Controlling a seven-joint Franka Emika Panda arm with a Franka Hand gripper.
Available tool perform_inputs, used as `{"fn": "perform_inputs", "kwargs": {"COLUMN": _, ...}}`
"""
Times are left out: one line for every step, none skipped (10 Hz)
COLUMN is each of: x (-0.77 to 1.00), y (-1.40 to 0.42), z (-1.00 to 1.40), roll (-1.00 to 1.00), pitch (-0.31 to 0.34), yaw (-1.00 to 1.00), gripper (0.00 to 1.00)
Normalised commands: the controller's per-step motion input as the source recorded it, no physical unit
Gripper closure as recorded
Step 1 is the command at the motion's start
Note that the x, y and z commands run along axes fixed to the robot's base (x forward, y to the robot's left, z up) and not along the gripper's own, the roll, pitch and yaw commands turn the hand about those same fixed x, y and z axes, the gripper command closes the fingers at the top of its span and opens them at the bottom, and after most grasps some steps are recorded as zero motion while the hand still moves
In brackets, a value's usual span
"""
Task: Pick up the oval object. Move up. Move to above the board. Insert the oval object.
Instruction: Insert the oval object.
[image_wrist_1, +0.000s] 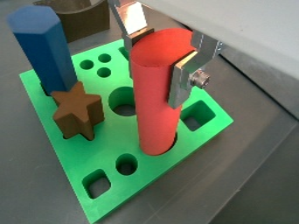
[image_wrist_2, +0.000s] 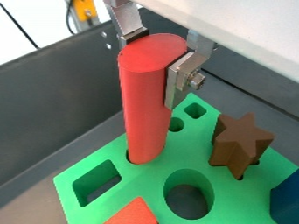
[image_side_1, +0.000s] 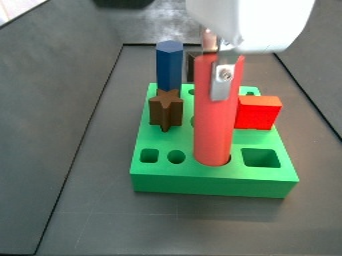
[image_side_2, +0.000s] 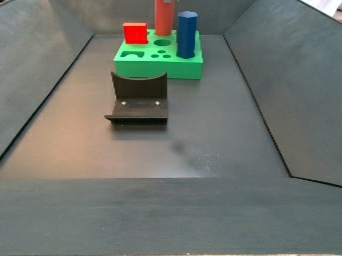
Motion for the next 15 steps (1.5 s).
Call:
{"fn": "perform_inputs", "kwargs": {"x": -0.15, "y": -0.24, "z": 0.00, "roll": 0.50, "pitch": 0.070, "yaw": -0.09, "gripper": 1.00}}
{"fn": "perform_inputs", "kwargs": {"x": 0.00, "y": -0.45, "z": 0.00, "roll": 0.50, "pitch": 0.066, "yaw": 0.00, "gripper": 1.00}}
{"fn": "perform_inputs", "kwargs": {"x": 0.00, "y": -0.45, "z": -0.10, "roll": 0.50, "pitch": 0.070, "yaw": 0.00, "gripper": 1.00}}
{"fn": "perform_inputs", "kwargs": {"x": 0.01, "y": -0.51, "z": -0.39, "roll": 0.41, "pitch": 0.000, "yaw": 0.05, "gripper": 1.00}}
{"fn": "perform_inputs", "kwargs": {"x": 0.06, "y": -0.30, "z": -0.12, "roll": 0.12, "pitch": 0.000, "yaw": 0.16, "gripper": 1.00}}
{"fn": "perform_inputs", "kwargs": {"x": 0.00, "y": -0.20, "z": 0.00, "roll": 0.08, "pitch": 0.000, "yaw": 0.02, "gripper": 1.00}}
{"fn": "perform_inputs", "kwargs": {"x": 0.22, "y": -0.38, "z": -0.53, "roll": 0.37, "pitch": 0.000, "yaw": 0.20, "gripper": 1.00}}
{"fn": "perform_inputs", "kwargs": {"x": 0.25, "y": -0.39, "z": -0.74, "roll": 0.27, "pitch": 0.000, "yaw": 0.15, "gripper": 1.00}}
{"fn": "perform_inputs", "kwargs": {"x": 0.21, "y": -0.33, "z": -0.86, "roll": 0.20, "pitch": -0.019, "yaw": 0.15, "gripper": 1.00}}
{"fn": "perform_inputs", "kwargs": {"x": 0.26, "y": -0.33, "z": -0.80, "roll": 0.25, "pitch": 0.000, "yaw": 0.13, "gripper": 1.00}}
{"fn": "perform_inputs", "kwargs": {"x": 0.31, "y": -0.36, "z": -0.82, "roll": 0.24, "pitch": 0.000, "yaw": 0.09, "gripper": 1.00}}
{"fn": "perform_inputs", "kwargs": {"x": 0.41, "y": -0.38, "z": -0.87, "roll": 0.20, "pitch": 0.000, "yaw": 0.05, "gripper": 1.00}}
{"fn": "perform_inputs", "kwargs": {"x": 0.50, "y": -0.38, "z": -0.91, "roll": 0.18, "pitch": 0.000, "yaw": 0.00, "gripper": 1.00}}
{"fn": "perform_inputs", "kwargs": {"x": 0.50, "y": -0.36, "z": -0.91, "roll": 0.19, "pitch": 0.000, "yaw": 0.00, "gripper": 1.00}}
{"fn": "perform_inputs", "kwargs": {"x": 0.38, "y": -0.20, "z": -0.81, "roll": 0.24, "pitch": 0.000, "yaw": 0.03, "gripper": 1.00}}
